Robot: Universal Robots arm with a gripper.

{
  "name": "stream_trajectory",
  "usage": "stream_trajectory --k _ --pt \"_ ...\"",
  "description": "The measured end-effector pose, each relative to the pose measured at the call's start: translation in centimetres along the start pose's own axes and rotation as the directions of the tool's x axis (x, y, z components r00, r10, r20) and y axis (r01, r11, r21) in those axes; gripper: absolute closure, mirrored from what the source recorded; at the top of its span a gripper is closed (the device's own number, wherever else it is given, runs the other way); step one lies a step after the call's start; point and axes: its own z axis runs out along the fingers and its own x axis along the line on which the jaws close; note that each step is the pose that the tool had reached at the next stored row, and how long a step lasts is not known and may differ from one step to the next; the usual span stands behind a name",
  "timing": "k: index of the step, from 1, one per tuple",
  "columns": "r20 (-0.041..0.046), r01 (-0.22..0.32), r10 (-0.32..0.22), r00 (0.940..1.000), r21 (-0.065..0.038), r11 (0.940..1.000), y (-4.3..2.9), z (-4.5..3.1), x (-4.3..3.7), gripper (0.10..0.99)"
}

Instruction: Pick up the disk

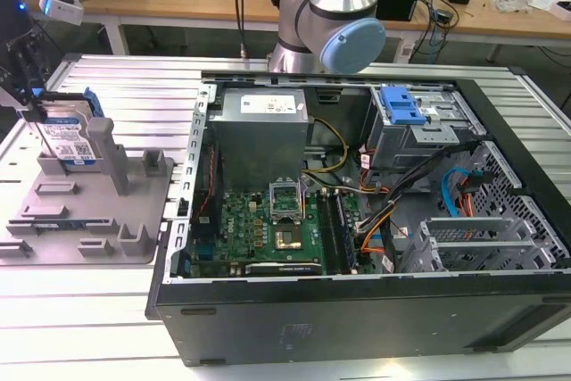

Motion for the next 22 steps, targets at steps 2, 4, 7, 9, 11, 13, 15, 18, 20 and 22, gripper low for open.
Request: stream_trajectory --k 2,4,7,9,11,13,15,18,20,22 --pt "0.0000 0.000 0.000 1.0000 0.000 1.0000 0.00 0.00 0.00 0.678" --pt "0.0000 0.000 0.000 1.0000 0.000 1.0000 0.00 0.03 0.00 0.678" --pt "0.0000 0.000 0.000 1.0000 0.000 1.0000 0.00 0.03 0.00 0.678" --pt "0.0000 0.000 0.000 1.0000 0.000 1.0000 0.00 0.03 0.00 0.718" --pt "0.0000 0.000 0.000 1.0000 0.000 1.0000 0.00 0.04 0.00 0.718" --pt "0.0000 0.000 0.000 1.0000 0.000 1.0000 0.00 0.05 0.00 0.718" --pt "0.0006 0.000 0.000 1.0000 0.000 1.0000 0.00 0.06 0.04 0.718" --pt "0.0028 0.000 0.000 1.0000 0.000 1.0000 0.03 0.05 0.10 0.718" --pt "0.0061 0.000 0.000 1.0000 0.001 1.0000 0.05 0.05 0.13 0.718" --pt "0.0108 0.000 0.000 0.9999 0.001 1.0000 0.06 0.04 0.15 0.718"
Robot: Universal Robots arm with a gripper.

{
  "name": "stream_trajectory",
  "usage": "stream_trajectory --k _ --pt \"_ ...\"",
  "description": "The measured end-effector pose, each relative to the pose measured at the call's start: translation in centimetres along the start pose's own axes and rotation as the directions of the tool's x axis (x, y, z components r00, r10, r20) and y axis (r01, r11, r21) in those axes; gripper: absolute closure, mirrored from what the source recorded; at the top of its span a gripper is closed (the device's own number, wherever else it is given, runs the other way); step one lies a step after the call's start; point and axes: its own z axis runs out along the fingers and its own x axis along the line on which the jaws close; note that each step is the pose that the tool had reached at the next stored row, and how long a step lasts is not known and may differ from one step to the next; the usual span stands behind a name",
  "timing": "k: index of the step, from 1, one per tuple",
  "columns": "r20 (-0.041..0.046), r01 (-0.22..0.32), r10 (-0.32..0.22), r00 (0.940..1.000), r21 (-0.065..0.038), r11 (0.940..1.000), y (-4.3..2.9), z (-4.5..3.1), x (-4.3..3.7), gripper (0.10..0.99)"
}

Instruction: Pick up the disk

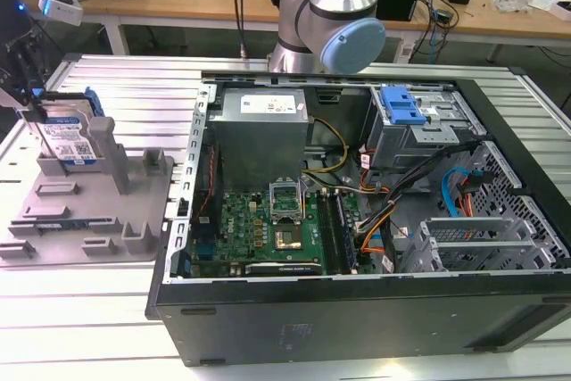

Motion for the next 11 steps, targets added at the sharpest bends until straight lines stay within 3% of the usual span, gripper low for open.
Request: stream_trajectory --k 3,11 --pt "0.0082 0.000 0.000 1.0000 0.001 1.0000 0.02 -0.08 0.04 0.718" --pt "0.0118 0.000 0.000 0.9999 0.001 1.0000 0.04 -0.87 0.21 0.718"
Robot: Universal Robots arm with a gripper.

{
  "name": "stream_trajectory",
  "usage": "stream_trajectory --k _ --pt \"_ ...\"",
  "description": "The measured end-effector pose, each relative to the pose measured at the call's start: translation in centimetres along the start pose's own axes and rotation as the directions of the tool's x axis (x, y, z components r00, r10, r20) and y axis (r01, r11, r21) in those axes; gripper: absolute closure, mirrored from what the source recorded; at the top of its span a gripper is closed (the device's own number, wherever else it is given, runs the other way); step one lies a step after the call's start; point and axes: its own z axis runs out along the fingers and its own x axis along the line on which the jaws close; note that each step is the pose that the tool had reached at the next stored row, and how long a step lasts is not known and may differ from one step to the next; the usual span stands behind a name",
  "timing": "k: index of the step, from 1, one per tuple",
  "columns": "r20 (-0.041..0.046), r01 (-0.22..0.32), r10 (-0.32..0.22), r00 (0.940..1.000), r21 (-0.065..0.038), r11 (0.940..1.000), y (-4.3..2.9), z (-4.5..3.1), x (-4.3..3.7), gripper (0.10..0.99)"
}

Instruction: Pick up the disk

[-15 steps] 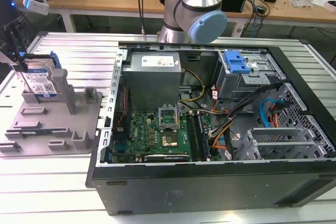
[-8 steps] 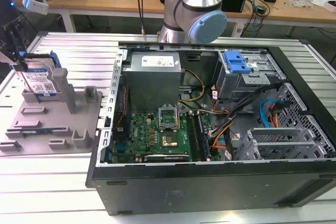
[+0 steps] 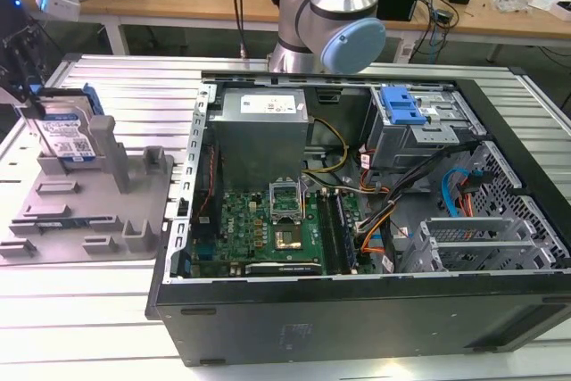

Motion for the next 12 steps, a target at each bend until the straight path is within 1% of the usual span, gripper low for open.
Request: stream_trajectory --k 3,7,8,12 --pt "0.0029 0.000 0.000 1.0000 0.000 1.0000 0.01 -0.65 0.03 0.718" --pt "0.0086 0.000 0.000 1.0000 0.000 1.0000 0.05 -2.20 0.06 0.718" --pt "0.0099 0.000 0.000 1.0000 0.000 1.0000 0.06 -2.71 0.07 0.718" --pt "0.0111 0.000 0.000 0.9999 0.000 1.0000 0.09 -4.00 0.08 0.718"
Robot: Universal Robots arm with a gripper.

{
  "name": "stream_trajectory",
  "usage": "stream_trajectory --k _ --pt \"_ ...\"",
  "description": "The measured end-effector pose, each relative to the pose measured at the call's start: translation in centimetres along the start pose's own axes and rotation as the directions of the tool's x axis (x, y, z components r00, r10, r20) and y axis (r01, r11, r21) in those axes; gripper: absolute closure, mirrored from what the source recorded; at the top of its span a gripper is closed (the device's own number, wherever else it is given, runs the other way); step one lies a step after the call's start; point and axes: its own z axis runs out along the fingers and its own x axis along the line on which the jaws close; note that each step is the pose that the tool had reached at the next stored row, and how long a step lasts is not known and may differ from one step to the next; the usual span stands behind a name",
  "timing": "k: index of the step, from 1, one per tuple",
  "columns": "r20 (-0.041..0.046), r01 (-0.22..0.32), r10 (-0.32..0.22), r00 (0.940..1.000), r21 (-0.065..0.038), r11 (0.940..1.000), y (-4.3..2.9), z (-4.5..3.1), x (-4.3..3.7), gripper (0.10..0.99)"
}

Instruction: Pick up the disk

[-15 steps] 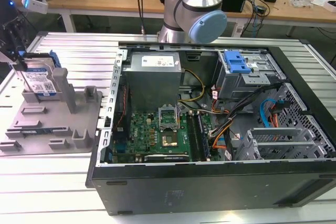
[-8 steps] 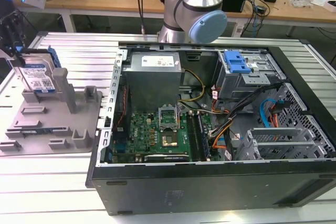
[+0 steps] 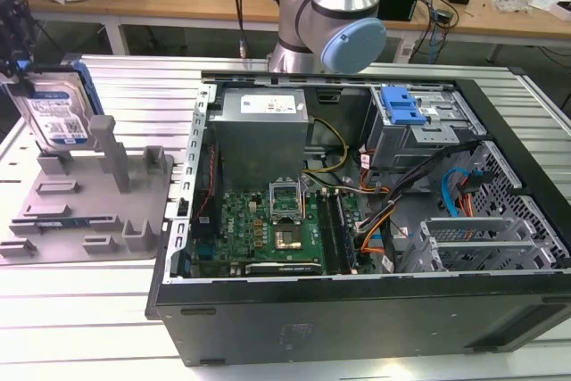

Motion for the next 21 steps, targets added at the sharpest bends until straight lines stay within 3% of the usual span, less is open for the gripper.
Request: stream_trajectory --k 10,16,21 --pt "0.0010 0.000 0.000 1.0000 0.000 1.0000 0.10 -4.66 0.00 0.718" --pt "0.0019 0.000 0.000 1.0000 0.000 1.0000 0.17 -8.38 0.00 0.718" --pt "0.0029 0.000 0.000 1.0000 0.000 1.0000 0.23 -10.94 0.03 0.718"
